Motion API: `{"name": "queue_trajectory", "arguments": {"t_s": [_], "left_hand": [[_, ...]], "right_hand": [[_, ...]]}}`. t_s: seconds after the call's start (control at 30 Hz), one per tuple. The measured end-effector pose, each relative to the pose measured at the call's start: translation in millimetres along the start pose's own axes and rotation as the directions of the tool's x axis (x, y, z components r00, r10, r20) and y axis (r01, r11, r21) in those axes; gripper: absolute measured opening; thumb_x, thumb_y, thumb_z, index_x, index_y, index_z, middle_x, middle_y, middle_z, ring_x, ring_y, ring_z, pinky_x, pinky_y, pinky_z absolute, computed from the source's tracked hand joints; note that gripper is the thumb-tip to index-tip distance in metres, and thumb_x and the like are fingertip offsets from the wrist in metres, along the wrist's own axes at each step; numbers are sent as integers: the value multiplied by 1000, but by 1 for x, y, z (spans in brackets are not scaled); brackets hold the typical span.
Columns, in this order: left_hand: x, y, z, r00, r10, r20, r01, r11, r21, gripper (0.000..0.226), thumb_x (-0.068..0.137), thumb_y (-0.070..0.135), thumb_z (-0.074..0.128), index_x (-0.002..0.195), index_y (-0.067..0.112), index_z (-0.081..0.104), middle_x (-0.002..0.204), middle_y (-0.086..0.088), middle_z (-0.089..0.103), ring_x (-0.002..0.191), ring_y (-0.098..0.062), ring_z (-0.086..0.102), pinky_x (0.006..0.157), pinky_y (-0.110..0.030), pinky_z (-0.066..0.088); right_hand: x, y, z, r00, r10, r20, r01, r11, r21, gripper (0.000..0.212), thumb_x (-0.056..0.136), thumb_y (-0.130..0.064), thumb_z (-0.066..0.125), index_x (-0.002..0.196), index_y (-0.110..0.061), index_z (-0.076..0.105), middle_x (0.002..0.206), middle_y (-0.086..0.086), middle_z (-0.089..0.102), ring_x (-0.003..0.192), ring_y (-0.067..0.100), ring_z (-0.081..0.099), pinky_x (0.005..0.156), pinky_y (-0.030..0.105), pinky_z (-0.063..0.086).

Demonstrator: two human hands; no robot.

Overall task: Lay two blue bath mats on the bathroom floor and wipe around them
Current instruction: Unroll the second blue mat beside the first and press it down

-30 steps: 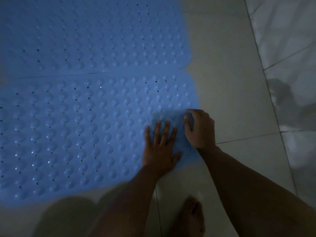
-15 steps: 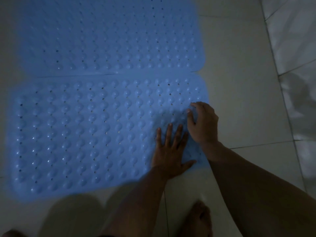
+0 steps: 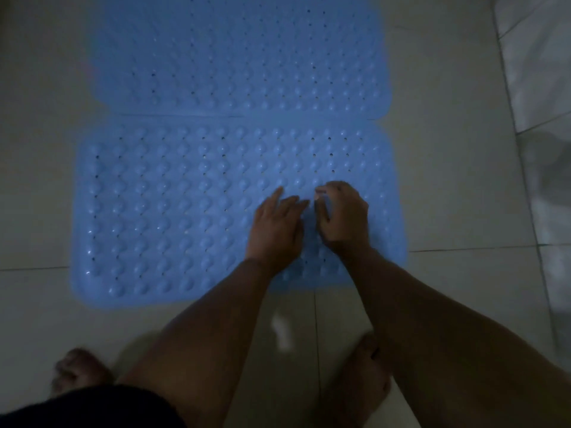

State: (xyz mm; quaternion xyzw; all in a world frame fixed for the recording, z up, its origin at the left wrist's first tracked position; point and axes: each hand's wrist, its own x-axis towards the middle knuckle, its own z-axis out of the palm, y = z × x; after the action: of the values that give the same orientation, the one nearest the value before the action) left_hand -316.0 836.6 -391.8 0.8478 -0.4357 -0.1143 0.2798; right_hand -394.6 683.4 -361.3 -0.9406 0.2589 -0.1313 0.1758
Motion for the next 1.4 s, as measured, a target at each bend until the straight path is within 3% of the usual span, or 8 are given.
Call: {"name": "queue_trajectory", "arguments": {"t_s": [0.13, 0.23, 0.33, 0.9, 0.97, 1.03, 1.13, 1.4], "left_hand": [[-13, -37, -35, 988, -137, -71, 147, 975, 166, 50, 90, 29, 46, 135, 18, 64, 140, -6, 62, 148, -37, 39, 113, -52, 38], [-20, -52, -45, 985, -147, -94, 165, 957, 237, 49, 90, 29, 45, 135, 18, 63, 146, -7, 58, 150, -37, 34, 115, -54, 34], [-24, -59, -46, 988, -127, -91, 148, 945, 291, 48, 94, 28, 46, 138, 19, 62, 151, -8, 53, 153, -37, 29, 118, -55, 30], [-47, -74, -50, 987, -146, -63, 159, 930, 331, 45, 97, 29, 51, 139, 21, 61, 156, -9, 47, 155, -38, 25, 120, -63, 24], [-48, -73, -51, 990, -133, -55, 143, 927, 347, 46, 97, 31, 49, 140, 21, 61, 158, -10, 45, 155, -38, 24, 120, -65, 23], [-48, -68, -49, 995, -96, -15, 96, 935, 342, 49, 99, 36, 45, 144, 21, 58, 161, -12, 40, 156, -40, 19, 119, -67, 20], [-47, -58, -38, 996, -46, 81, 18, 949, 316, 58, 101, 46, 40, 152, 19, 48, 167, -14, 29, 158, -40, 9, 120, -69, 15], [-54, -55, -15, 976, -100, 192, 11, 909, 417, 89, 96, 80, 25, 165, 26, 9, 173, -10, -2, 158, -39, -7, 122, -68, 5]], "right_hand": [[-40, -46, 45, 983, 16, 181, 5, 993, -117, 51, 98, -43, 41, 140, -18, 58, 151, 14, 51, 144, 35, 43, 111, 60, 38], [-66, -69, 68, 926, 36, 376, 57, 971, -232, 71, 101, -54, 27, 159, -14, 29, 169, 16, 16, 157, 33, 12, 120, 65, 16], [-76, -76, 74, 932, 87, 352, 24, 954, -299, 76, 102, -61, 22, 162, -15, 16, 171, 14, 5, 158, 28, -1, 123, 63, 5], [-69, -79, 71, 938, 109, 330, -32, 973, -229, 71, 100, -59, 29, 160, -21, 27, 170, 7, 14, 158, 20, 9, 123, 59, 13], [-56, -73, 61, 967, 74, 244, -37, 987, -156, 60, 98, -53, 39, 147, -20, 49, 158, 6, 45, 148, 19, 38, 113, 56, 34], [-33, -64, 47, 985, 58, 164, -44, 995, -89, 48, 95, -45, 50, 134, -19, 61, 125, 5, 70, 119, 26, 64, 94, 50, 48], [4, -60, 27, 988, 54, 147, -37, 993, -115, 41, 95, -36, 55, 134, -22, 58, 89, 3, 74, 83, 31, 70, 83, 44, 48], [35, -63, 39, 997, 8, 74, -7, 1000, -16, 37, 93, -31, 60, 128, -19, 64, 118, 2, 70, 114, 29, 61, 91, 45, 49]]}}
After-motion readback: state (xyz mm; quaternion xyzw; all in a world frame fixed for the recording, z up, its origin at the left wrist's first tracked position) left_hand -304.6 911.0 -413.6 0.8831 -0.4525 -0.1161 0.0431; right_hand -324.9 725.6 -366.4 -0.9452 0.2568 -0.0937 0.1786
